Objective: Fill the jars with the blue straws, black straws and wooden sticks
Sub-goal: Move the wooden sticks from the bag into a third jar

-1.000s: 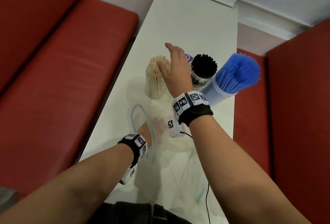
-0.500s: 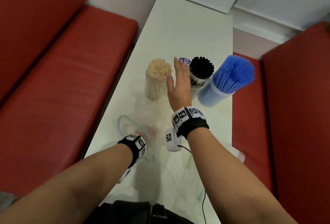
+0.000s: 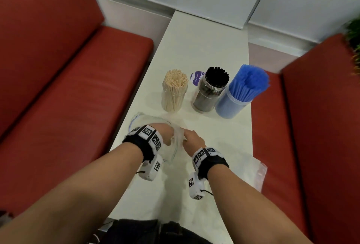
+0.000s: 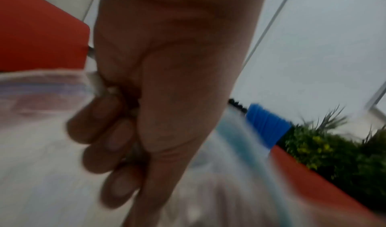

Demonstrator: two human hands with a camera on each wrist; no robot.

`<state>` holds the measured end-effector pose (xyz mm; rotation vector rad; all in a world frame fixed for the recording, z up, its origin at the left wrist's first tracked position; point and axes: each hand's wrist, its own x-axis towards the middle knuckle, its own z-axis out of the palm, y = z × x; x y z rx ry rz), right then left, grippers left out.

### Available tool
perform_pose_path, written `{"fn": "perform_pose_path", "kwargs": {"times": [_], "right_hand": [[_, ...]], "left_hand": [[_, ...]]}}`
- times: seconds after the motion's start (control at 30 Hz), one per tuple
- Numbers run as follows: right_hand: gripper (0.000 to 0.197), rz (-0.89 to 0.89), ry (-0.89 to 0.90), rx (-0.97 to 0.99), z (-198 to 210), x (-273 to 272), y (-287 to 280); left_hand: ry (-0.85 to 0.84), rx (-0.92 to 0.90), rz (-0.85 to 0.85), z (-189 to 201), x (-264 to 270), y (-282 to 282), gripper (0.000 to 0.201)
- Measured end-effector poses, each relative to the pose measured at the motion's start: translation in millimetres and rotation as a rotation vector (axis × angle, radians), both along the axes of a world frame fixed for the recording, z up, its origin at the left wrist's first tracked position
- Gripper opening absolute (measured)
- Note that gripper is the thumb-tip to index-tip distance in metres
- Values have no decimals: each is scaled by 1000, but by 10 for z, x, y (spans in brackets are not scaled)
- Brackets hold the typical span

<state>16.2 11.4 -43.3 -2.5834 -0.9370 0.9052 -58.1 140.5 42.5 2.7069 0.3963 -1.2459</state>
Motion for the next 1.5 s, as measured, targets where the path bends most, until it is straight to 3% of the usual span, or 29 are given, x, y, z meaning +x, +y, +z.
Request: {"fn": "perform_pose_path", "kwargs": {"times": [0.1, 0.23, 0.3, 0.37, 0.4, 0.47, 0.53, 0.57, 0.6, 0.63, 0.7, 0.77, 0.83, 0.93, 1.0, 1.07, 1.1, 1.17, 1.23, 1.27, 1.37, 1.5], "right_hand": [[38, -17, -7, -133, -49, -75, -94], [50, -58, 94, -133, -14, -82, -196], [62, -234, 136, 32, 85, -64, -194], [66, -376, 59, 300, 247, -33, -153], [63, -377, 48, 426, 340, -17, -111], [70, -172, 158, 543, 580, -2, 6], [80, 59, 281, 467, 813, -18, 149], [71, 119, 302, 462, 886, -34, 219], [47, 112, 293, 462, 950, -64, 277], [25, 93, 280, 490, 1021, -98, 323], [38, 24, 241, 532, 1052, -115, 339], [18, -57, 304, 638, 1083, -120, 303], [25, -89, 358, 715, 1113, -113, 263], [38, -114, 373, 763, 1204, -112, 264], [41, -138, 362, 761, 1254, -69, 307], [43, -163, 329, 739, 1316, -26, 316], [43, -178, 319, 733, 1331, 8, 306], [40, -209, 305, 749, 1397, 77, 265], [41, -253, 370, 847, 1525, 139, 233], [42, -276, 423, 915, 1602, 174, 236], [42, -278, 541, 1081, 1810, 260, 294], [48, -275, 550, 1083, 1935, 287, 331]], "left_hand": [[48, 19, 29, 302, 58, 63, 50], [-54, 139, 56, 708, -26, 193, 39], [-73, 161, 108, 927, -53, 195, 24], [-115, 221, 126, 1115, -73, 161, 10], [-146, 256, 125, 1186, -87, 141, 19], [-206, 315, 100, 1304, -95, 78, 31], [-241, 347, 74, 1401, -68, -11, 30], [-264, 348, 65, 1448, -52, -54, 31], [-288, 364, 38, 1497, -34, -91, 32], [-323, 393, 4, 1552, -28, -133, 31], [-408, 454, -56, 1662, 0, -196, 22], [-528, 456, -54, 1787, 47, -210, 33], [-710, 397, -36, 1924, 99, -168, 55], [-997, 354, -66, 2012, 159, -114, 58], [-1021, 340, -122, 1972, 152, -162, 60], [-1085, 175, -147, 1922, 144, -186, 62], [-1186, -25, -110, 1922, 129, -175, 59], [-1506, -469, 141, 1887, 147, -90, 42], [-1703, -697, 550, 1760, 209, 48, 38], [-1650, -778, 757, 1665, 236, 101, 39], [-1147, -1077, 1191, 1265, 235, 163, 40], [-577, -1548, 1333, 809, 158, 27, 43]]}}
